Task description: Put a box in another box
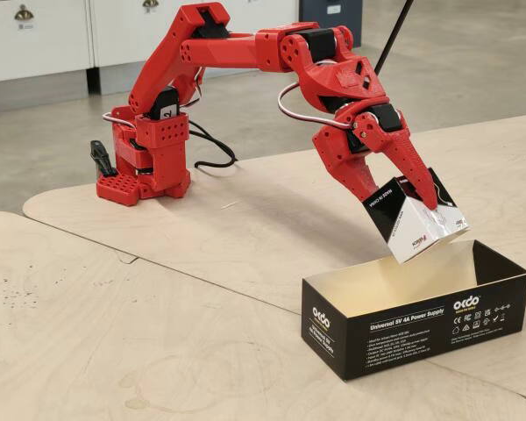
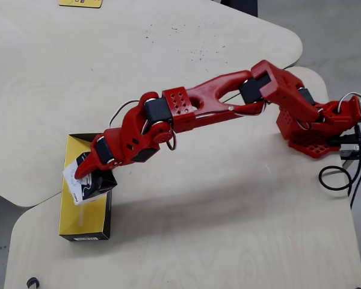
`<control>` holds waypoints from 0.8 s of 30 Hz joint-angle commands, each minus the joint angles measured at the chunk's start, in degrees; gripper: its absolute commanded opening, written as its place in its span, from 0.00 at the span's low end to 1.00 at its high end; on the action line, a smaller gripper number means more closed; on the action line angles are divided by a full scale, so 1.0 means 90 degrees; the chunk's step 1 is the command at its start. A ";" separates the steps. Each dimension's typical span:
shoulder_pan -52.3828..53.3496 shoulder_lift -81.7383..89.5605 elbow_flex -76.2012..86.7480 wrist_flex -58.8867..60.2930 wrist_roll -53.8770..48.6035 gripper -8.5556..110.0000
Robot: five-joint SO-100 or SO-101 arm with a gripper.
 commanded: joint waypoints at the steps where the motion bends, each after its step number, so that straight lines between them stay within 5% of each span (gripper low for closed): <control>1: 0.0117 0.0322 -0.0029 -0.0166 0.0010 0.27; 15: 0.0176 0.0840 0.0557 0.0186 -0.0137 0.43; 24: 0.0068 0.3867 0.1416 0.2998 -0.1211 0.45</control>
